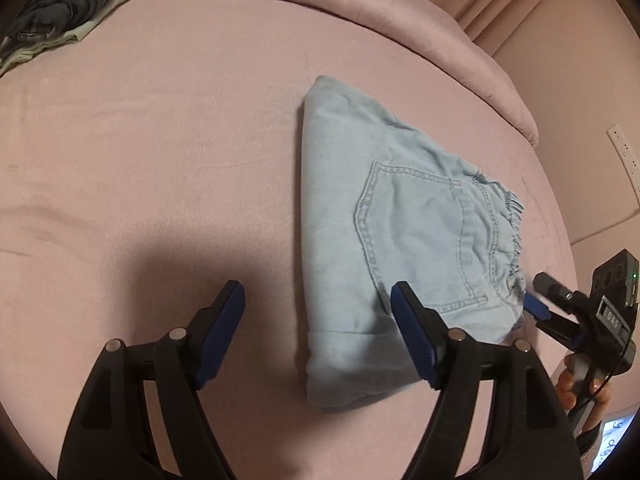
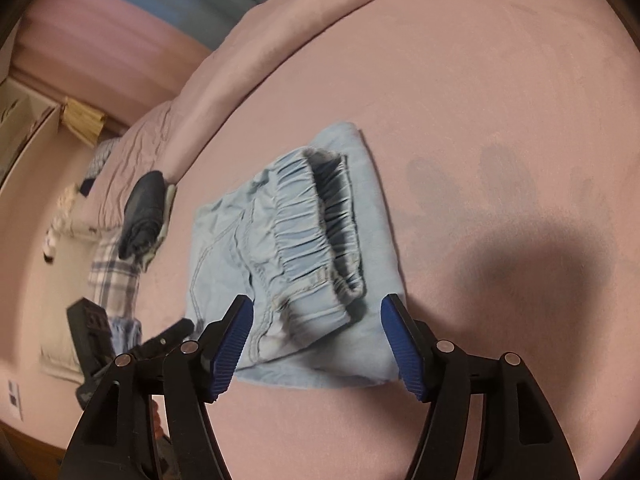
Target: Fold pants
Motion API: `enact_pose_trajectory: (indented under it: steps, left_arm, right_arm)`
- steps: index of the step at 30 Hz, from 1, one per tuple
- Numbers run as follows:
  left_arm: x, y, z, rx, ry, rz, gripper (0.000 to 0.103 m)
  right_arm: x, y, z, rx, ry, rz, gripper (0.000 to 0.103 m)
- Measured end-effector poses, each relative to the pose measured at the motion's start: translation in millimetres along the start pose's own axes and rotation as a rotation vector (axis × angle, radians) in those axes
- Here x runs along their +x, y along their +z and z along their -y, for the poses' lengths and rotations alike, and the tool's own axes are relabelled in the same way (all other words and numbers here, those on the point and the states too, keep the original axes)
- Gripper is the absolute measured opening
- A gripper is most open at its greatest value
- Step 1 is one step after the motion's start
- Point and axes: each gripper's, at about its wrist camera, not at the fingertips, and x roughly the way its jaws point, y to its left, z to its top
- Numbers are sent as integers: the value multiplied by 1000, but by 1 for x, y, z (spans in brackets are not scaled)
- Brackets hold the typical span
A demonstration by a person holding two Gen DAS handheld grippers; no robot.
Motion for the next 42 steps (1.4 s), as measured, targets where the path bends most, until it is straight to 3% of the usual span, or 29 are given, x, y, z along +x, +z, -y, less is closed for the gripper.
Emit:
enact_pose_trajectory:
  steps: [5,16,28,32,42]
  left_arm:
    - [0,2,1,-18,-39,-3,80]
    - [5,12,3,-31,-85,-15,80]
    - [17,21,24,50,-101,-34,80]
    - [25,21,38,100,-75,-41,82]
    - [37,24,46,98,-84,-40,82]
  right_arm:
    - [-3,9,8,23,-35,24,74]
    - [22,19,14,58,57,-38,74]
    - [44,30,-5,-27,63,-75,80]
    - [48,31,-7,-51,60,-79,80]
    - [60,34,-22,-128,28,-59,82]
